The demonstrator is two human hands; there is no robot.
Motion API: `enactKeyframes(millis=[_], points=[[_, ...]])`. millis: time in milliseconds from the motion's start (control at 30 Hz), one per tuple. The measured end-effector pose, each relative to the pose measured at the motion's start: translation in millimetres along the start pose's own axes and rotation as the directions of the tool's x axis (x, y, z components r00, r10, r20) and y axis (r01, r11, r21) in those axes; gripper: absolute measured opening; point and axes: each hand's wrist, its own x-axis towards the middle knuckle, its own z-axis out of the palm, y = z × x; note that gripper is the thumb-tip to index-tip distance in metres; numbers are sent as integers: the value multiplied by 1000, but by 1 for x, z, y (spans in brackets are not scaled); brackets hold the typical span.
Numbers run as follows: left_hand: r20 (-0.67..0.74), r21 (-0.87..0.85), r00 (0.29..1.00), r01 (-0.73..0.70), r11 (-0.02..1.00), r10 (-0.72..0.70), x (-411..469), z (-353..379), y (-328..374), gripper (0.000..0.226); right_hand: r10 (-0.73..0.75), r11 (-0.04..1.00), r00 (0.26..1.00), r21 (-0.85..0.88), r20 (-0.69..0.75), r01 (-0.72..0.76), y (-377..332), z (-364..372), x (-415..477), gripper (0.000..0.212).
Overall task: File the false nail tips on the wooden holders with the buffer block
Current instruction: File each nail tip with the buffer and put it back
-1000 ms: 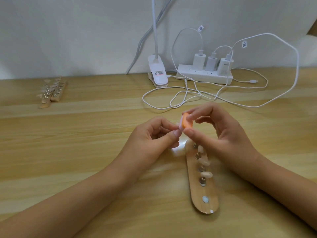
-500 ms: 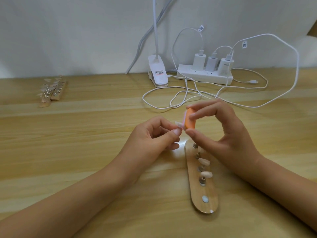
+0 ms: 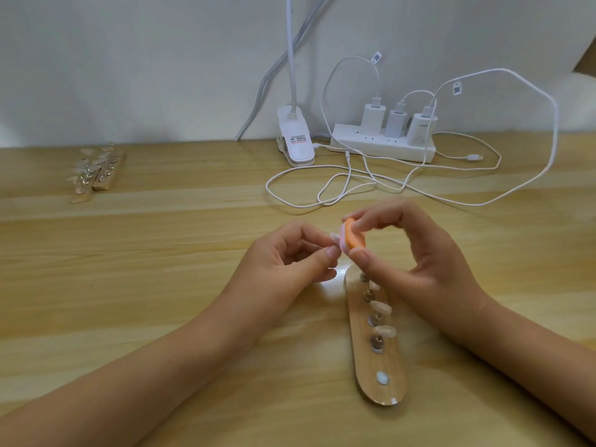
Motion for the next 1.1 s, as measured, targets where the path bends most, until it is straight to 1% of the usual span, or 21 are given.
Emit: enactKeyframes(millis=[133,167,233,267,300,367,400,467,500,600,633,700,733,800,867,900,967,1100], points=[[34,227,994,-107,968,102,-4,0,-2,2,183,965,982,186,41,-187,-3,-1,0,19],[38,253,992,-126,959,121,-5,1,-2,3,181,963,983,195,41,-185,-4,-1,1,18],[40,279,989,-149,949,144,-6,2,-1,9,100,981,994,165,40,-106,-6,0,0,17],[39,286,988,-154,946,149,-6,2,-1,11,84,983,995,158,45,-90,-6,1,-1,17],[35,287,988,-153,946,149,-6,2,-1,12,109,979,993,167,48,-116,-6,1,-1,17],[16,271,990,-142,952,143,-6,1,0,13,207,948,977,235,55,-215,-5,0,1,15],[9,262,990,-139,955,142,-7,1,0,13,232,935,971,264,55,-238,-5,-1,1,15],[10,251,990,-141,958,143,-7,2,1,12,213,933,975,284,62,-222,-6,-1,1,15],[12,250,989,-144,957,146,-7,2,1,12,215,928,973,293,85,-231,-7,-1,1,16],[7,244,987,-155,957,158,-7,2,1,14,312,883,937,316,156,-347,-6,-3,2,19],[8,242,987,-158,957,161,-7,3,1,14,318,882,937,319,141,-348,-6,-3,3,20],[9,241,987,-159,957,162,-7,2,1,13,270,902,958,323,96,-286,-8,-4,3,16],[10,245,986,-161,956,164,-7,2,1,13,253,907,963,322,95,-271,-10,-3,2,15],[15,255,985,-172,952,174,-7,2,0,14,288,902,950,299,121,-312,-7,-2,2,18],[17,255,982,-185,949,187,-8,3,0,13,332,895,936,275,114,-351,-4,-3,1,24],[18,254,981,-192,948,194,-8,4,1,12,321,899,943,284,92,-334,-5,-3,2,27],[18,255,977,-208,944,210,-9,4,1,10,282,891,957,351,73,-290,-9,-3,2,25],[2,245,975,-216,945,222,-8,4,0,11,302,846,948,432,97,-314,-11,-1,3,19]])
